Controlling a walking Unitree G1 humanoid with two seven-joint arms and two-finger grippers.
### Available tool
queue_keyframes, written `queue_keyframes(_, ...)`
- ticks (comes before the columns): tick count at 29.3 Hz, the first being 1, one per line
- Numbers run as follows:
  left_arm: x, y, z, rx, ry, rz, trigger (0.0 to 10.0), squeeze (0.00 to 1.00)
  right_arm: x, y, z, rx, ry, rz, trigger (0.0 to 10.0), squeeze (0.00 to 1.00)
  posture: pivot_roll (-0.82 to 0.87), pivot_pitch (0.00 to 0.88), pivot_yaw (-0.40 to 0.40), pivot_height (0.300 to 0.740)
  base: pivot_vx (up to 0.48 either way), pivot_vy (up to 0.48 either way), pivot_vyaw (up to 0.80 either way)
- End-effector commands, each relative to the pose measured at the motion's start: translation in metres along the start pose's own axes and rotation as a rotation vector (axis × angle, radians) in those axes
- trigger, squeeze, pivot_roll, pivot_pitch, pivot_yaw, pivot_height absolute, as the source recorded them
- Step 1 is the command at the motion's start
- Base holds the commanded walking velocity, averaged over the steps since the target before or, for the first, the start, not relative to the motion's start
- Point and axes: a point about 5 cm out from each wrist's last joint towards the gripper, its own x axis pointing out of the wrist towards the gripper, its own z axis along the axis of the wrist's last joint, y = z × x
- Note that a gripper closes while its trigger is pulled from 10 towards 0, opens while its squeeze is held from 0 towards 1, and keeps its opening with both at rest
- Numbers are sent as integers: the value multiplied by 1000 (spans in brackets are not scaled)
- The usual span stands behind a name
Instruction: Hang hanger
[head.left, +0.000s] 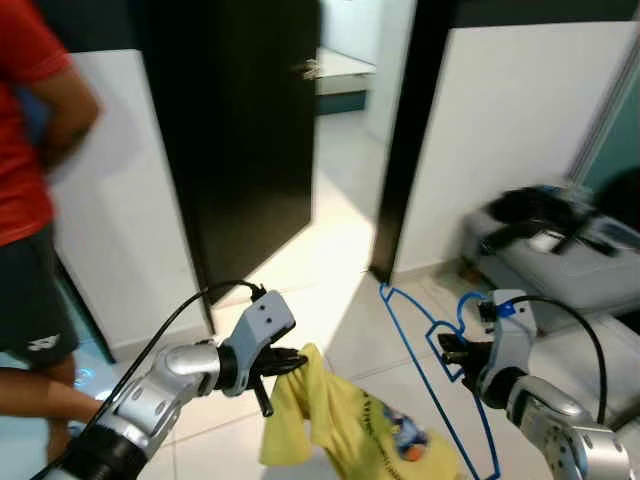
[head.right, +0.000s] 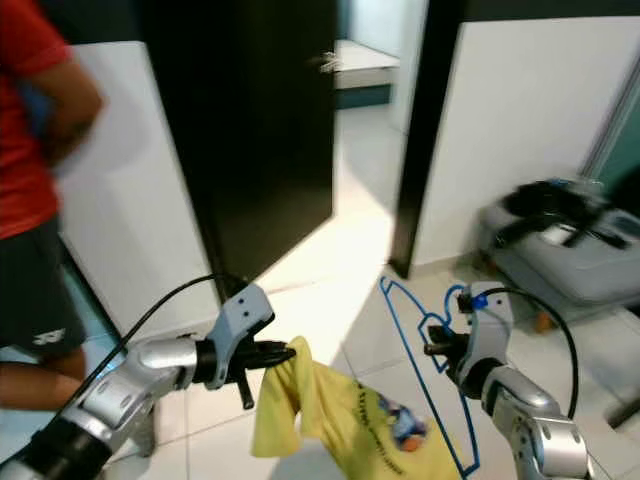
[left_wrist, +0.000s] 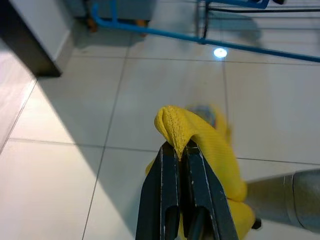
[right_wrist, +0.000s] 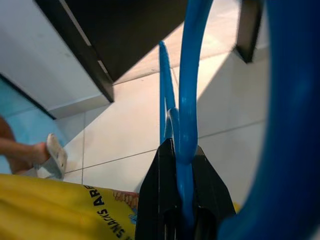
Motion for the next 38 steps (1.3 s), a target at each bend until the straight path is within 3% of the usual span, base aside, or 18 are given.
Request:
queue_keyframes(1,-1,4,1,18,1,11,10000,0,1,0,1,13,-6,8,10000,0,-87,0,13,740,0,0,-800)
queue_keyframes(12,1,3,5,16,-37,-7,10000,0,2,1,2,8,-6,19,10000,0,-93,0,17,740,0,0,-800)
queue_keyframes(17,-6,19,29,-88,-205,87,10000,0,-2,0,9,-36,-71,24,10000,0,-97,0,18,740,0,0,0)
queue_keyframes(19,-13,30,47,-83,-286,126,10000,0,-8,-4,13,-100,-101,26,10000,0,-97,0,18,740,0,0,0)
queue_keyframes(24,-27,43,76,-46,-392,143,10000,0,-19,-7,18,-116,-144,91,10000,0,-99,0,19,740,0,0,0)
queue_keyframes(27,-54,53,116,76,-502,86,10000,0,-47,-12,28,-140,-222,236,10000,0,-104,0,20,740,0,0,0)
queue_keyframes(29,-54,53,116,76,-502,86,10000,0,-47,-12,28,-140,-222,236,10000,0,-104,0,20,740,0,0,0)
queue_keyframes(31,-67,59,132,159,-517,71,10000,0,-62,-26,35,-168,-256,236,10000,0,-105,0,21,740,0,0,0)
queue_keyframes(32,-67,59,132,159,-517,71,10000,0,-62,-26,35,-168,-256,236,10000,0,-105,0,21,740,0,0,0)
queue_keyframes(34,-78,65,150,234,-531,62,10000,0,-85,-39,44,-213,-286,260,10000,0,-107,0,31,740,0,0,0)
queue_keyframes(35,-78,65,150,234,-531,62,10000,0,-85,-39,44,-213,-286,260,10000,0,-107,0,31,740,0,0,0)
queue_keyframes(38,-83,65,177,301,-580,38,10000,0,-121,-48,58,-264,-302,363,10000,0,-111,0,40,740,0,0,0)
